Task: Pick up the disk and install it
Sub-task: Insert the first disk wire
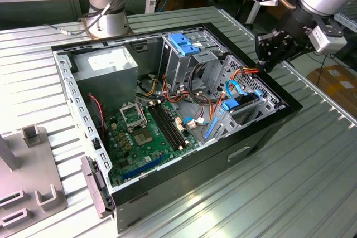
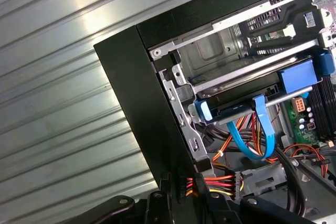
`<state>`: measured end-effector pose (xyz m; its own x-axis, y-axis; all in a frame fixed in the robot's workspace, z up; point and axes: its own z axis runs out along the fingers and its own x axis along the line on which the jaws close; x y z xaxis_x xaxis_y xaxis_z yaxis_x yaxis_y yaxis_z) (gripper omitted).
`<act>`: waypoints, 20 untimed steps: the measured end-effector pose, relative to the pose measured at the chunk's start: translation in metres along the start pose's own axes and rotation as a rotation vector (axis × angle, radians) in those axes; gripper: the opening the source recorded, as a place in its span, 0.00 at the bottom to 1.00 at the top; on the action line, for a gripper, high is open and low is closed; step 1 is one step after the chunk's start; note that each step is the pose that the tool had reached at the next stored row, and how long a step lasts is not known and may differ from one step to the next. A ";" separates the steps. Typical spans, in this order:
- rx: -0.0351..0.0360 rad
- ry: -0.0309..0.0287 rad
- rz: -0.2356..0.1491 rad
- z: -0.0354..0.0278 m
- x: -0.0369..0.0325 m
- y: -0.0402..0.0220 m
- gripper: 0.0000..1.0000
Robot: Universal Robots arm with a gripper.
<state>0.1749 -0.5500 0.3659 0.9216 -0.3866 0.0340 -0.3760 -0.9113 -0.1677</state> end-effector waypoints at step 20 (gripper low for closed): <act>0.0002 -0.0001 0.000 -0.0060 0.0009 -0.0013 0.16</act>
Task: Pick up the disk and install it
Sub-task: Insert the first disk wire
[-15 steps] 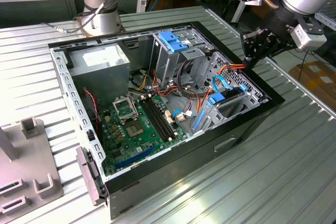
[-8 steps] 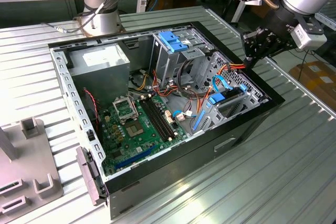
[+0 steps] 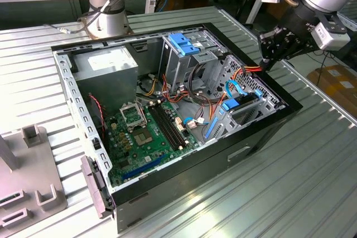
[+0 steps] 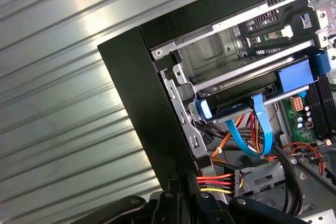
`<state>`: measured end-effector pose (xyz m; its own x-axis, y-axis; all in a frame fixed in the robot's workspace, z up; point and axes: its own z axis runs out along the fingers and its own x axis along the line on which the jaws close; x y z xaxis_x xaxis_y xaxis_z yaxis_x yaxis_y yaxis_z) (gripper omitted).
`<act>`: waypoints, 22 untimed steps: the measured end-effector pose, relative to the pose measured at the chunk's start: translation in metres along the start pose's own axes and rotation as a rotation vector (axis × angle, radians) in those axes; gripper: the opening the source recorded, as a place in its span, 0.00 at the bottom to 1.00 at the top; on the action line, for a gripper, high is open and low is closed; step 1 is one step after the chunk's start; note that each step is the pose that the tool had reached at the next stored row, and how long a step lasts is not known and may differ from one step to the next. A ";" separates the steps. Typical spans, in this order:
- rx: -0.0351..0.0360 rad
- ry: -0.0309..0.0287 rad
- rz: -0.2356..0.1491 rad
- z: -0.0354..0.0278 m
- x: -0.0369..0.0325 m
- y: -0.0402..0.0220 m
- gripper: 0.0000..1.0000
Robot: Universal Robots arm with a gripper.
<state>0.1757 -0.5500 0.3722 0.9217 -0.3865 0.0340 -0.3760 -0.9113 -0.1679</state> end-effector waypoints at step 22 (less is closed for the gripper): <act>0.0030 0.0156 0.027 -0.0041 -0.0368 0.0149 0.16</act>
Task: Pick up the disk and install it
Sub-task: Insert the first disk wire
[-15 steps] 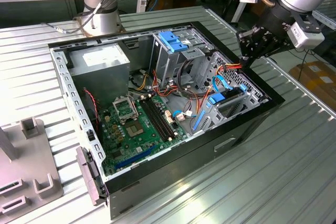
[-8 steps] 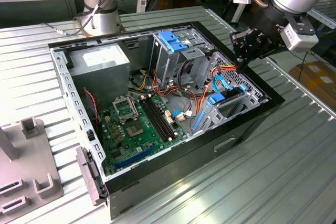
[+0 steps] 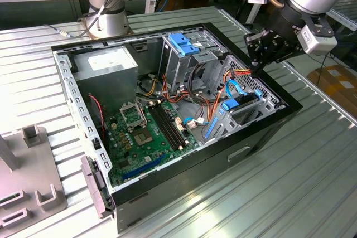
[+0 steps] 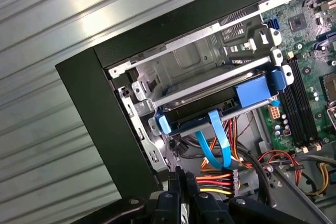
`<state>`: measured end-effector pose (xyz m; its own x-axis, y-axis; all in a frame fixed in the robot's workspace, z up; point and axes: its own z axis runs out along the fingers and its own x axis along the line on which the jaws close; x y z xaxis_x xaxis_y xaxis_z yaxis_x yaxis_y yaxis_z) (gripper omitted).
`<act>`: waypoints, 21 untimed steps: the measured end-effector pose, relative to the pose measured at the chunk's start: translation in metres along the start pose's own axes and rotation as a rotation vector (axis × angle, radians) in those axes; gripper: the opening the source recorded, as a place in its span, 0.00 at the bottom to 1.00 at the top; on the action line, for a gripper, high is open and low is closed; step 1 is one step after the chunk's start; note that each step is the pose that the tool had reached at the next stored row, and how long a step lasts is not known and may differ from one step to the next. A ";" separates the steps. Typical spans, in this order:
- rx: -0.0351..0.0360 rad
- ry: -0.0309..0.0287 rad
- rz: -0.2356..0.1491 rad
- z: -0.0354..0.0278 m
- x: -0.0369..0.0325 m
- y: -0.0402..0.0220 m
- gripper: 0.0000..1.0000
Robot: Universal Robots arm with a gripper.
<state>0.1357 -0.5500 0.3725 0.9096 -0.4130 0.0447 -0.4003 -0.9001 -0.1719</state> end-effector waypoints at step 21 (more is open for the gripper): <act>-0.0121 0.0463 0.265 -0.0002 -0.0078 0.0036 0.16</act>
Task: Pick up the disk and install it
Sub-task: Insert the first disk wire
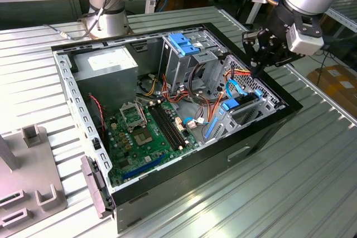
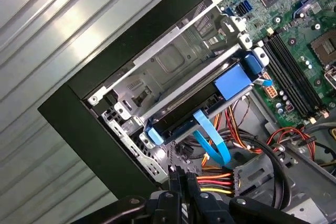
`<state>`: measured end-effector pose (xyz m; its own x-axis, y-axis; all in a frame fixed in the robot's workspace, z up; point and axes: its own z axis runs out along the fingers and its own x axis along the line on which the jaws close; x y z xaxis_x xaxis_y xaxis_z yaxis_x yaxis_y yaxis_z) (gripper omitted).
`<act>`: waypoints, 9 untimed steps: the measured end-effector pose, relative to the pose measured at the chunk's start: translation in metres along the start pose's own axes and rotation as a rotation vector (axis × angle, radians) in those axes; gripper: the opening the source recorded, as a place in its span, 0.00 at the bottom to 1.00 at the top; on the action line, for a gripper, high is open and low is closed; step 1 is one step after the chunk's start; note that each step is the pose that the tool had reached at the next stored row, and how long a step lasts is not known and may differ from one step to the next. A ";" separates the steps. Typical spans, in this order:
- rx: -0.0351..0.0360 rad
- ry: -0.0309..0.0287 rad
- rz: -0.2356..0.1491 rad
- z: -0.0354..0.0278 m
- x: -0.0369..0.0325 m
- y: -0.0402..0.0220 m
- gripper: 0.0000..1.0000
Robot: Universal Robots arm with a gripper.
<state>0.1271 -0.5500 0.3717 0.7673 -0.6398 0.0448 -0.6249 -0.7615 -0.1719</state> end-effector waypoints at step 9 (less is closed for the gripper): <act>-0.0084 0.0324 0.185 0.0010 0.0000 0.0002 0.16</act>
<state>0.1271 -0.5500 0.3706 0.6339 -0.7722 0.0448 -0.7565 -0.6310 -0.1719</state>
